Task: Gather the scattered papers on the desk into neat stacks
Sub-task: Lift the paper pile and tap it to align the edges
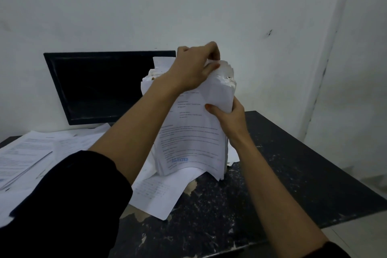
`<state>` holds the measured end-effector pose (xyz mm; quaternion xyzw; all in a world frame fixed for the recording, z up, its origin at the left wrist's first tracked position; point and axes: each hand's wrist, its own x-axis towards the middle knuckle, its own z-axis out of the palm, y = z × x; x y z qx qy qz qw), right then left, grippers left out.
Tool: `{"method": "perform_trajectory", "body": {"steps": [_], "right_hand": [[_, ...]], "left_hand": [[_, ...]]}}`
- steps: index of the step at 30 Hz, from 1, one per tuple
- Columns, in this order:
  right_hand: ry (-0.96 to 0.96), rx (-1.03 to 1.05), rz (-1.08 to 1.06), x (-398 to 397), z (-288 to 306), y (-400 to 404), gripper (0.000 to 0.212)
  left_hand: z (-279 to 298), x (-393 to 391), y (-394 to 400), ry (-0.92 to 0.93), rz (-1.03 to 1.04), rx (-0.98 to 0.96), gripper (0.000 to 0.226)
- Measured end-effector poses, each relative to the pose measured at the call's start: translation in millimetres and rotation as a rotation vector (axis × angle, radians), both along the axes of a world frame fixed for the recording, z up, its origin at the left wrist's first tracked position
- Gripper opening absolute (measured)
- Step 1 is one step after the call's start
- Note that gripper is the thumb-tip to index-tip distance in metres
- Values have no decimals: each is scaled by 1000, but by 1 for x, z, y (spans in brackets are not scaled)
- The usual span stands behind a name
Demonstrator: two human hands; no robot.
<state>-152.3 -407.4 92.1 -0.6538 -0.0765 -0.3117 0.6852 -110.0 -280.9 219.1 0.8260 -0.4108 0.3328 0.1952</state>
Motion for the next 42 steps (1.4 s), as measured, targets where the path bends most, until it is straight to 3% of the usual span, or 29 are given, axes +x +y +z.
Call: {"method": "perform_trajectory", "body": {"steps": [2,6,12,16,22,27,31,35,42], "right_hand": [[1,-5,-2,1,0,-1,43],[4,-19,-18,2,-1,0,54],[-7,-40,-15,1,1,-4,52],[5,-54,-17,1,1,-5,44],[42,-37,10,1,-9,-3,36],[114,-13,60,2,-21,-7,37],[54,-15,53,1,-15,-6,37],[87,10,67,5,-26,-7,35],[27,5,84,5,-12,-8,37]], "left_hand": [[8,0,0,34,-49,-36,8],[10,1,-5,212,-103,68,4],[18,7,-7,117,-78,3,3],[23,10,-7,204,-22,122,18],[27,2,-11,255,-31,243,21],[17,-1,-14,427,15,250,50],[11,-8,-17,521,85,249,76],[7,-8,-14,483,-3,161,74],[10,-14,-2,521,-9,323,83]]}}
